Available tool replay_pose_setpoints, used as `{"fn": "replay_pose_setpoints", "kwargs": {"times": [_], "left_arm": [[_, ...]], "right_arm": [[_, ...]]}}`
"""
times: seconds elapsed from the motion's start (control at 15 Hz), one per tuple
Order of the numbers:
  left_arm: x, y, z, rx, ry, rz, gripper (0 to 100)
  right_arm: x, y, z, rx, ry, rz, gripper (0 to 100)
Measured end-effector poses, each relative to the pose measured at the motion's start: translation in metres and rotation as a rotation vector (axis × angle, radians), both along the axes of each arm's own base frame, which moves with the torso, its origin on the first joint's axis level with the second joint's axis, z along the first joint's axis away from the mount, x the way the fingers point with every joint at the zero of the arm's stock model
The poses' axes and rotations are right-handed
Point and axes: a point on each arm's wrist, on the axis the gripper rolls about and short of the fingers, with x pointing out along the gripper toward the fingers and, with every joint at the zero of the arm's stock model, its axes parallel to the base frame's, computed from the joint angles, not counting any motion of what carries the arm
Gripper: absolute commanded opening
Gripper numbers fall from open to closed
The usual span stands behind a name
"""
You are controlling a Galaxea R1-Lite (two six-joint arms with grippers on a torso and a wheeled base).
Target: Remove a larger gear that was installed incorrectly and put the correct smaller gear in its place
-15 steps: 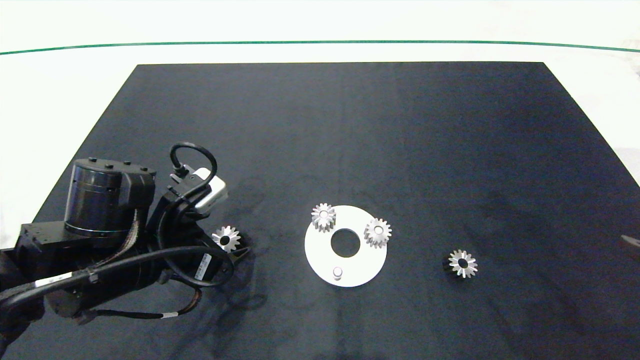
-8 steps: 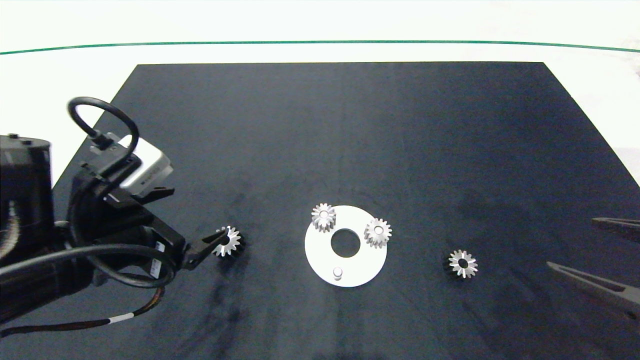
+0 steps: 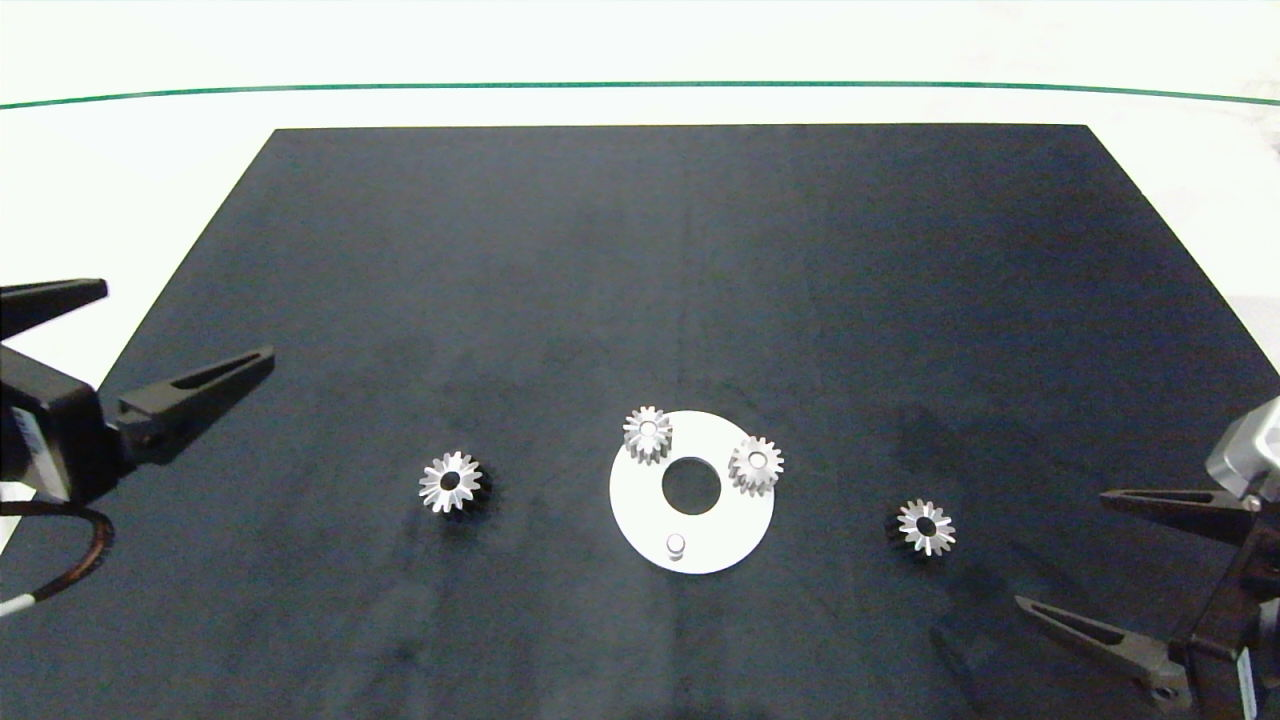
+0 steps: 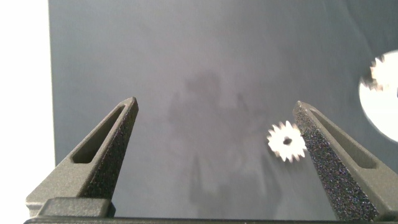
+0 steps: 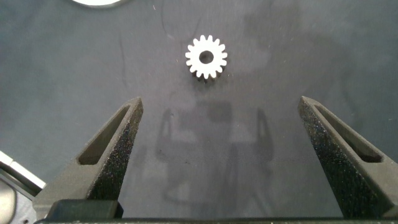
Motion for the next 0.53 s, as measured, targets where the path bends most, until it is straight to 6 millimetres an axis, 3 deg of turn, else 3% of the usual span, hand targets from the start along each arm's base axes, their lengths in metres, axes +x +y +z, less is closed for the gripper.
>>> {"fn": "replay_pose_setpoints", "kwargs": {"times": [0.27,0.53], "left_arm": [[-0.027,0.013,0.024,-0.035,-0.129,0.06,100],[-0.051,0.023,0.034,-0.057,-0.207,0.121,100]], "right_arm": [[0.02,0.009,-0.006,-0.05,0.02,-0.018,100],[0.045,0.024,-0.009,-0.088,0.016,0.022,100]]}}
